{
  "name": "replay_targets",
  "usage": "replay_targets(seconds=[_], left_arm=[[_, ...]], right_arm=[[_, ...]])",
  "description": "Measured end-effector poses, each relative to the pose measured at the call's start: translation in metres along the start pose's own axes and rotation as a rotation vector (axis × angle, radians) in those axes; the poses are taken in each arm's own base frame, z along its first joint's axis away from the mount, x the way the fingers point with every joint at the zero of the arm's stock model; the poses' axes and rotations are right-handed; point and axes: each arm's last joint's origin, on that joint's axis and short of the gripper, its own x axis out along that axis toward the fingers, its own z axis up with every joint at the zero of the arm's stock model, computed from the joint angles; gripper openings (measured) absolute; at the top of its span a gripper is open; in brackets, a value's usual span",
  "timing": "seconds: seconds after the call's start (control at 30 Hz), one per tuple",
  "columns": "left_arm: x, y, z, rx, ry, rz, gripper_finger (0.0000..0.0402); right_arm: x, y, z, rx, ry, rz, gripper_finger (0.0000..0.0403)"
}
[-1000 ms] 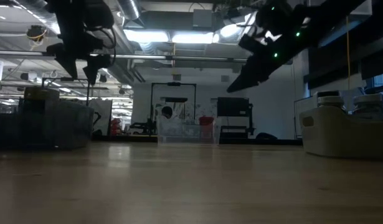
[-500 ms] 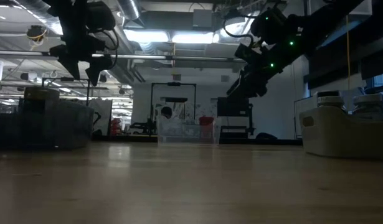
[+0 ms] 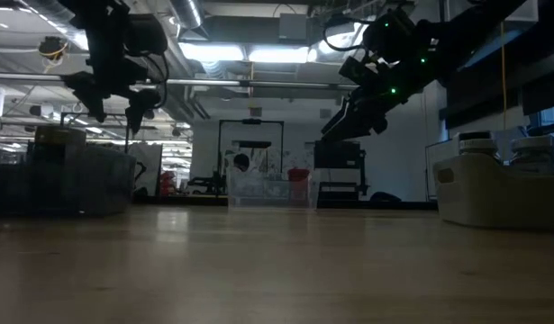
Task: Sort spices by type
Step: Put the top brown spice bottle into the black bin
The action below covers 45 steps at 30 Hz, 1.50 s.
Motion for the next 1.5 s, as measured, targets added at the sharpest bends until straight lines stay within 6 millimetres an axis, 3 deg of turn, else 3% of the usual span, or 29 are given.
replay_targets(seconds=[0.8, 1.5], left_arm=[[0.017, 0.003, 0.004, -0.18, 0.051, 0.045, 0.0388], [0.045, -0.018, -0.002, -0.183, 0.112, 0.203, 0.0388]], right_arm=[[0.0, 0.0, 0.0, 0.005, 0.0, 0.001, 0.0314], [0.0, 0.001, 0.001, 0.008, -0.024, 0.047, 0.0314]])
